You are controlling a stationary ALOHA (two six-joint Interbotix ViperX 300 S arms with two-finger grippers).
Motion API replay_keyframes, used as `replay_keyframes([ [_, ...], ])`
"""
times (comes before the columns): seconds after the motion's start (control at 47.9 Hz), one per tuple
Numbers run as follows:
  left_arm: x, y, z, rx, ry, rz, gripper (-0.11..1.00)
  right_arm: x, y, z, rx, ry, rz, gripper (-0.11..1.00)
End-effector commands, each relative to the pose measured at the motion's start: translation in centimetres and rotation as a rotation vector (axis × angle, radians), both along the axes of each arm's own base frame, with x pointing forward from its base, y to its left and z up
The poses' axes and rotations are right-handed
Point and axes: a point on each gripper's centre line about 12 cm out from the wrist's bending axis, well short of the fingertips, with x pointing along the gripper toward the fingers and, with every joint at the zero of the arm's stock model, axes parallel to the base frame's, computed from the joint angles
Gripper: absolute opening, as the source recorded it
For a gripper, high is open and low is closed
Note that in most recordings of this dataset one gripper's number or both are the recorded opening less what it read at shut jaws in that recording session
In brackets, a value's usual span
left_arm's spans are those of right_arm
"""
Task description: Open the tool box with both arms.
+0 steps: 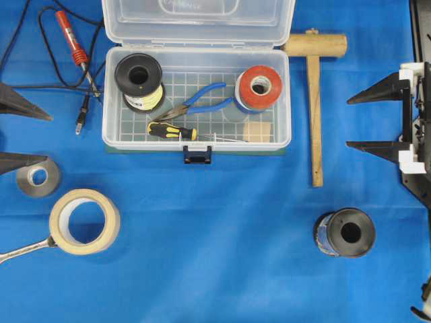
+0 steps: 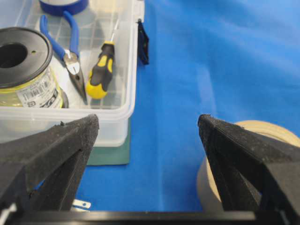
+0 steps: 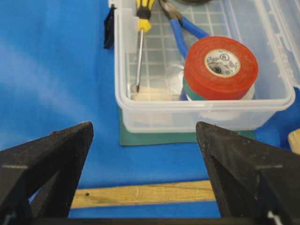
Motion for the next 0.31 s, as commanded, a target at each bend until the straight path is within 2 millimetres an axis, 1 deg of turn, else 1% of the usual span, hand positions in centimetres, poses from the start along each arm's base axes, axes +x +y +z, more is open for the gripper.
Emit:
replay_keyframes([
  [0.0, 0.16, -0.02, 0.49, -0.002, -0.017, -0.001, 0.92, 0.24, 0.04, 0.42, 0.008, -0.015, 0.0, 0.87],
  [0.292, -0.01, -0.05, 0.61, -0.002, -0.029, -0.002, 0.92, 0.25, 0.22, 0.29, 0.01, -0.012, 0.01, 0.87],
])
